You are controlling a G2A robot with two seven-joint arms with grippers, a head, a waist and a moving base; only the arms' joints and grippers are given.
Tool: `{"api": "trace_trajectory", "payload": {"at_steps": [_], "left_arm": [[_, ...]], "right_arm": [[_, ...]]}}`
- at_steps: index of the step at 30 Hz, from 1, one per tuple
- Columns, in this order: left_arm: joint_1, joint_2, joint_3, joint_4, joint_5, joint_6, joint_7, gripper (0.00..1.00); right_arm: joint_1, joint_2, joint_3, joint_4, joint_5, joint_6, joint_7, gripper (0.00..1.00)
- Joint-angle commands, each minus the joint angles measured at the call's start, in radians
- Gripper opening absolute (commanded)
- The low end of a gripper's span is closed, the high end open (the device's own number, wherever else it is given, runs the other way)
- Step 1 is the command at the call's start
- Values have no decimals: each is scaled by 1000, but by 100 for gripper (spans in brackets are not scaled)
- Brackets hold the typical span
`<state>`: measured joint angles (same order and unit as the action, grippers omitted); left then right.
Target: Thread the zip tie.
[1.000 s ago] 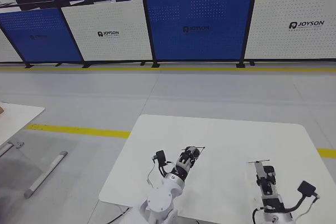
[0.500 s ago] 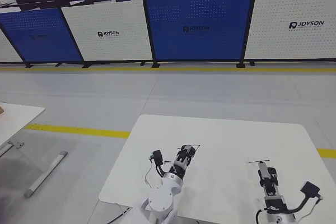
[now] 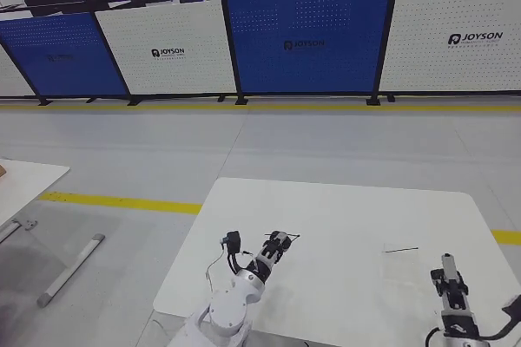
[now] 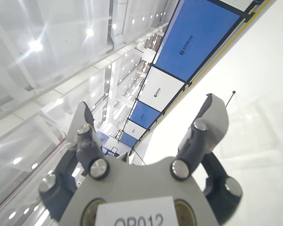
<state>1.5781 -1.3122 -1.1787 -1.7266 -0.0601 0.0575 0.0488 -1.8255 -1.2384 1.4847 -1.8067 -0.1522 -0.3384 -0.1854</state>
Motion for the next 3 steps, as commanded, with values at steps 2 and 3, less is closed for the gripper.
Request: {"api": "trace_trajectory", "payload": {"at_steps": [2,3], "left_arm": [[0,0,0,0,0,0,0,0],[0,0,0,0,0,0,0,0]], "right_arm": [[0,0,0,0,0,0,0,100],[0,0,0,0,0,0,0,100]]}}
